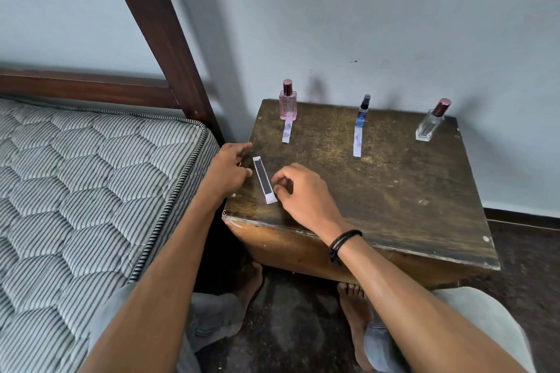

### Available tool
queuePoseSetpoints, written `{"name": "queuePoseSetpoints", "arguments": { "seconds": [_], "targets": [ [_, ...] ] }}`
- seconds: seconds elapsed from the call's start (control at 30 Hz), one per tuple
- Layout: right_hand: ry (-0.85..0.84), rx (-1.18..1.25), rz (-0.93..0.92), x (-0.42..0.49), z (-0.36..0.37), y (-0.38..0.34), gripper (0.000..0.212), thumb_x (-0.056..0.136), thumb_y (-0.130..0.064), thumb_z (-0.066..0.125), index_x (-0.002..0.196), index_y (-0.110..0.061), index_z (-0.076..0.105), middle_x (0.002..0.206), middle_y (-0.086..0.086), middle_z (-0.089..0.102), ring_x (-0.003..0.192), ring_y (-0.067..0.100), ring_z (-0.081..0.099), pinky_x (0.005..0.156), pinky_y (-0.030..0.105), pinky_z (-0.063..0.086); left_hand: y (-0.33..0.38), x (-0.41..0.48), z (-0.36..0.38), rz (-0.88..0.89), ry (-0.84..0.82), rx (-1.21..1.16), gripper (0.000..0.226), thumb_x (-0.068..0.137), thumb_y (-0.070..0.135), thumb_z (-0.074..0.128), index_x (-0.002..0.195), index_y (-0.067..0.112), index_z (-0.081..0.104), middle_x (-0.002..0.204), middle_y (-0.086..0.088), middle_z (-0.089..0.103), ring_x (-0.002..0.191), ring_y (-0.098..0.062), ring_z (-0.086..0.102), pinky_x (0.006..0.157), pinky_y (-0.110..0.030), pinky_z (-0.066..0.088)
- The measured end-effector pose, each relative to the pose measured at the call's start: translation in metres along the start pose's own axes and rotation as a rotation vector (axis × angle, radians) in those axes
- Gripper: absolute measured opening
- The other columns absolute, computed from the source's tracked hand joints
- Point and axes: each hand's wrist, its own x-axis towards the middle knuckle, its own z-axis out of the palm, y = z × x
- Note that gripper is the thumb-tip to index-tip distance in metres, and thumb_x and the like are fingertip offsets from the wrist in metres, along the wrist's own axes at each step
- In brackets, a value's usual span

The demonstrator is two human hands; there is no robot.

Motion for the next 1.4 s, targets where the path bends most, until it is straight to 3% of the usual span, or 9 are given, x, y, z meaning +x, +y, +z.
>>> {"name": "queuePoseSetpoints", "arguments": {
  "seconds": [0.13,0.2,0.3,0.47,0.63,0.83,1.0,1.4],
  "targets": [
    [-0.020,-0.037,-0.010,0.006,0.002,0.000,0.013,0.092,-0.013,0.067,0.103,-0.019,0.071,0.094,-0.011,0.061,0.083,0.005,0.061,0.081,0.029,0.053,-0.002,0.006,0.001,-0.019,-0.014,0.036,0.061,0.084,0.003,0.076,0.141,0.014,0.057,0.136,-0.006,0.059,0.124,-0.023,0.056,0.103,-0.026,0.041],
    [-0.032,-0.055,-0.013,0.007,0.002,0.001,0.012,0.092,-0.016,0.069,0.103,-0.020,0.071,0.094,-0.011,0.061,0.082,0.006,0.061,0.081,0.031,0.053,-0.005,0.010,0.004,-0.014,0.015,0.073,0.058,0.083,0.012,0.080,0.137,0.016,0.061,0.130,-0.006,0.062,0.123,-0.026,0.056,0.111,-0.037,0.041],
    [-0.052,-0.077,-0.020,0.009,0.001,0.003,0.012,0.092,-0.024,0.073,0.103,-0.022,0.071,0.090,-0.012,0.058,0.078,0.006,0.059,0.077,0.029,0.052,-0.007,0.013,0.008,-0.003,0.051,0.133,0.054,0.082,0.020,0.081,0.133,0.019,0.065,0.129,-0.005,0.063,0.122,-0.029,0.055,0.110,-0.046,0.042],
    [-0.136,-0.122,-0.050,0.010,0.002,0.010,0.029,0.090,-0.034,0.076,0.117,-0.026,0.071,0.094,-0.012,0.053,0.077,0.008,0.055,0.069,0.028,0.046,-0.006,0.014,0.013,0.034,0.056,0.207,0.047,0.084,0.021,0.079,0.129,0.022,0.067,0.129,-0.004,0.058,0.122,-0.029,0.053,0.109,-0.045,0.043],
    [-0.181,-0.147,-0.073,0.013,0.002,0.013,0.035,0.090,-0.038,0.075,0.123,-0.029,0.071,0.092,-0.010,0.048,0.076,0.011,0.055,0.068,0.035,0.050,-0.003,0.014,0.014,0.045,0.062,0.273,0.040,0.085,0.021,0.078,0.125,0.022,0.069,0.127,-0.001,0.058,0.121,-0.026,0.051,0.108,-0.043,0.043],
    [-0.195,-0.144,-0.067,0.015,0.002,0.013,0.031,0.090,-0.037,0.075,0.120,-0.031,0.072,0.092,-0.010,0.047,0.075,0.012,0.055,0.064,0.030,0.044,-0.003,0.016,0.014,0.023,0.054,0.262,0.039,0.084,0.020,0.079,0.122,0.022,0.070,0.126,0.000,0.057,0.121,-0.026,0.051,0.107,-0.042,0.042],
    [-0.192,-0.115,-0.026,0.017,0.002,0.012,0.027,0.086,-0.038,0.078,0.112,-0.035,0.073,0.091,-0.010,0.050,0.075,0.011,0.056,0.068,0.035,0.050,-0.003,0.016,0.014,0.022,0.054,0.250,0.038,0.084,0.020,0.079,0.121,0.022,0.070,0.124,0.000,0.058,0.120,-0.026,0.052,0.106,-0.042,0.044],
    [-0.163,-0.108,0.011,0.019,0.006,0.014,0.020,0.085,-0.040,0.078,0.104,-0.038,0.074,0.090,-0.011,0.053,0.076,0.009,0.057,0.062,0.031,0.044,-0.005,0.017,0.015,0.029,0.061,0.261,0.039,0.082,0.020,0.079,0.121,0.022,0.071,0.126,-0.001,0.058,0.121,-0.028,0.053,0.105,-0.044,0.045]
  ]
}}
